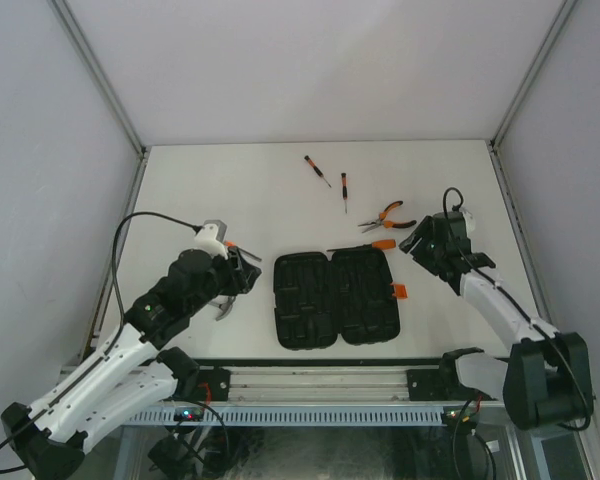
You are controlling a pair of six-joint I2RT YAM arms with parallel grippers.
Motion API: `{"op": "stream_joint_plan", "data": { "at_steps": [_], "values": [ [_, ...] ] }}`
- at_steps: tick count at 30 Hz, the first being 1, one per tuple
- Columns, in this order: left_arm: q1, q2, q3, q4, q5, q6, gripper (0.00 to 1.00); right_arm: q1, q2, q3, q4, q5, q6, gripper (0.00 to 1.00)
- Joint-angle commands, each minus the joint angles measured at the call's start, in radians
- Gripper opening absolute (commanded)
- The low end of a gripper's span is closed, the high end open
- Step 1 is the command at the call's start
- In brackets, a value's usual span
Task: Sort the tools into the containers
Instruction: Open the storage box at the center of the board, then move the pliers to the center of the board.
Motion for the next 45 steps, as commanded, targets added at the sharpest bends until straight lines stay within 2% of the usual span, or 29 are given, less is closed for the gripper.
{"op": "stream_joint_plan", "data": {
  "at_steps": [1,10,21,35,45],
  "values": [
    [0.006,-0.023,0.037,0.000,0.022,0.022,0.49,-0.023,0.116,0.097,0.122,0.050,0.110,0.61],
    [0.006,-0.031,0.035,-0.020,0.028,0.024,0.49,-0.060,0.382,0.250,0.161,0.068,0.160,0.61],
    [0.006,-0.033,0.047,-0.032,0.029,0.035,0.50,-0.076,0.619,0.435,0.086,0.068,0.147,0.60],
    [0.006,-0.022,0.047,-0.033,0.030,0.035,0.50,-0.071,0.791,0.586,-0.037,0.082,0.093,0.60],
    [0.006,-0.022,0.043,-0.035,0.032,0.031,0.50,-0.067,0.840,0.638,-0.059,0.062,0.060,0.54]
  ]
}}
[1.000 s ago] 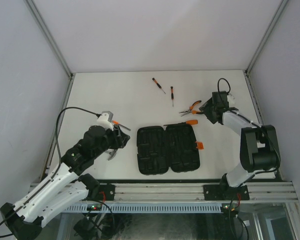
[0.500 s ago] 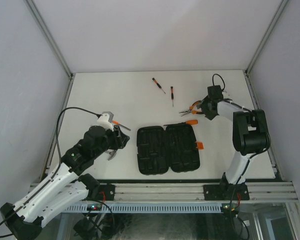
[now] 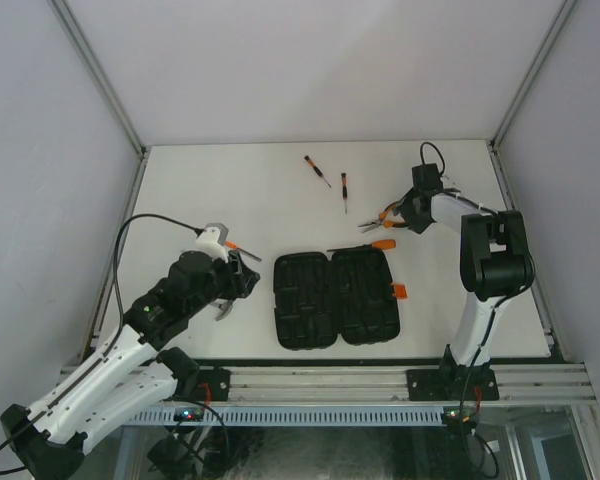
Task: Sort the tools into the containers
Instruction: Move the pliers to the center of the board.
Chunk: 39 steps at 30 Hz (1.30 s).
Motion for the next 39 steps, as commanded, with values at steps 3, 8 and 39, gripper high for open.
{"op": "stream_joint_plan", "data": {
  "at_steps": [3,8,39],
  "values": [
    [0.006,-0.005,0.042,0.018,0.010,0.014,0.50,0.003,0.036,0.054,-0.046,-0.006,-0.046,0.49],
    [0.005,-0.013,0.041,0.015,0.007,0.014,0.50,0.002,0.038,0.061,-0.056,-0.006,-0.061,0.37],
    [0.005,-0.001,0.043,0.020,0.014,0.014,0.50,-0.155,-0.020,0.060,-0.088,-0.002,-0.297,0.10]
  ]
}}
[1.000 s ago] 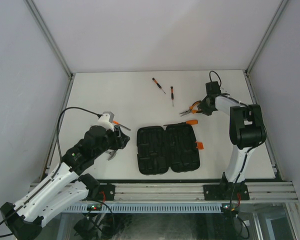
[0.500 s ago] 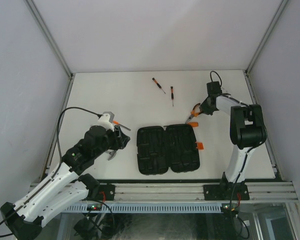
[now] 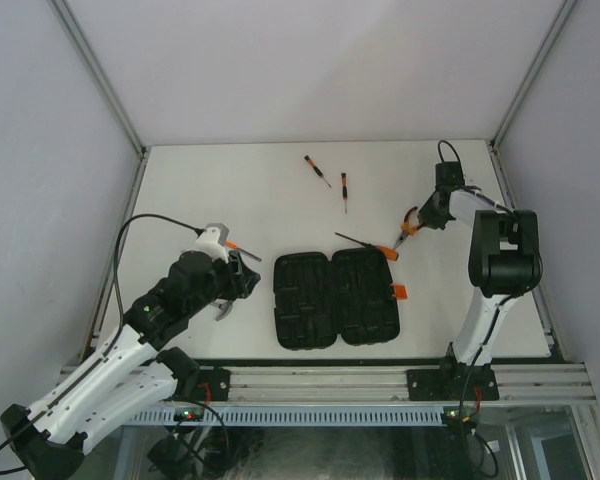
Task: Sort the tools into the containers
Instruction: Move the pliers to the center of the board, then pick up the pliers at the center of the board.
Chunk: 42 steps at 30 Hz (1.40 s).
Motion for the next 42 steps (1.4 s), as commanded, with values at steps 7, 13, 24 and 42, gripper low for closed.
{"op": "stream_joint_plan", "data": {
  "at_steps": [7,13,24,42],
  "values": [
    [0.004,0.002,0.043,0.021,0.007,0.014,0.50,-0.040,-0.035,0.039,-0.055,-0.009,-0.117,0.28],
    [0.006,0.003,0.044,0.023,0.010,0.015,0.50,-0.037,-0.013,0.050,-0.075,-0.028,-0.114,0.33],
    [0.007,-0.011,0.047,0.015,0.003,0.015,0.50,-0.027,0.004,0.065,-0.113,0.001,-0.115,0.23],
    [0.007,-0.040,0.044,0.018,-0.008,0.009,0.50,-0.056,-0.272,-0.117,0.015,-0.001,-0.109,0.00]
  ]
}}
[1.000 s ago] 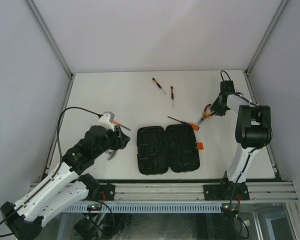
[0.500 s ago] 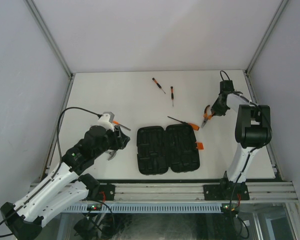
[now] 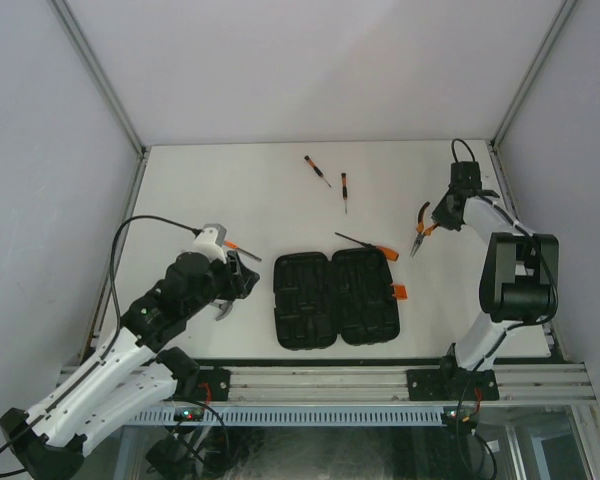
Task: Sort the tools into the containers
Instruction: Pick up the pliers at the center of the board.
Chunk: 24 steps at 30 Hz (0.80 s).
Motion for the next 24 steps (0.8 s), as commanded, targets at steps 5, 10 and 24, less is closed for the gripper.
{"op": "stream_joint_plan", "data": {
  "at_steps": [5,10,24],
  "values": [
    [0.005,-0.036,0.043,0.037,0.009,0.006,0.51,-0.030,-0.160,-0.123,0.128,-0.106,0.030,0.00],
    [0.005,-0.041,0.036,0.063,0.035,0.002,0.52,-0.062,-0.238,-0.215,0.176,-0.201,0.061,0.00],
    [0.005,-0.067,0.021,0.126,0.105,-0.012,0.54,-0.088,-0.504,-0.409,0.293,-0.403,0.099,0.00]
  ]
}}
